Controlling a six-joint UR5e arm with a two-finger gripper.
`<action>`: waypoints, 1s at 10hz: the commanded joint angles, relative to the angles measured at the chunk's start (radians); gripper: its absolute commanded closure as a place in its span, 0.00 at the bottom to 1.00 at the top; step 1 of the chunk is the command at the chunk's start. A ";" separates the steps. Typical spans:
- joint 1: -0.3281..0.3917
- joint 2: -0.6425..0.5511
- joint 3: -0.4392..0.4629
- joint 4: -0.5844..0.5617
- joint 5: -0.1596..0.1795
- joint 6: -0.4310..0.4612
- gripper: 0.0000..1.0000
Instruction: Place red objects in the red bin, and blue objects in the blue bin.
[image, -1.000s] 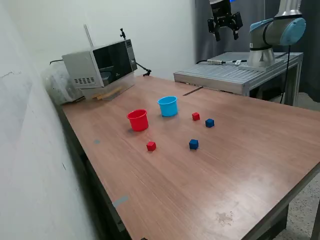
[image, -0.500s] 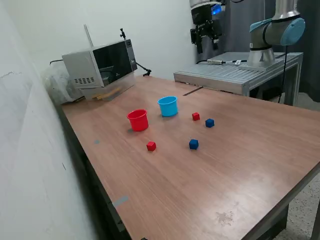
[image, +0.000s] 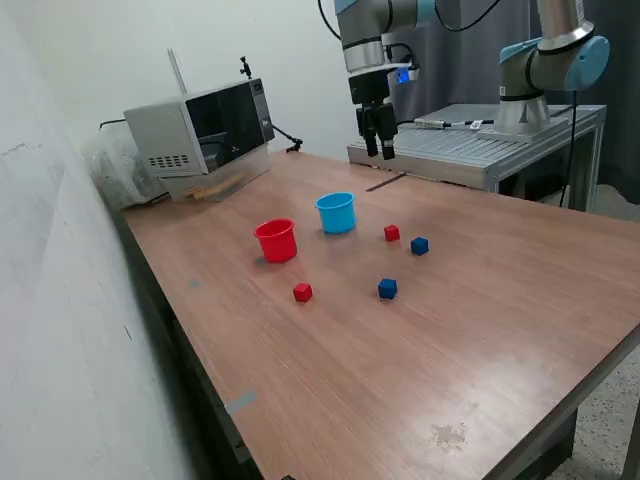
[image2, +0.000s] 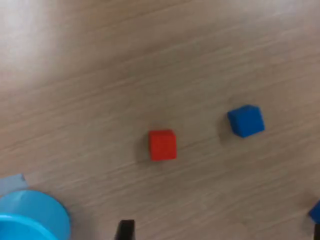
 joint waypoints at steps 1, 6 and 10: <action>0.002 0.105 -0.013 -0.063 -0.028 0.017 0.00; 0.000 0.230 -0.004 -0.096 -0.062 0.012 0.00; 0.025 0.251 -0.013 -0.099 -0.070 -0.049 0.00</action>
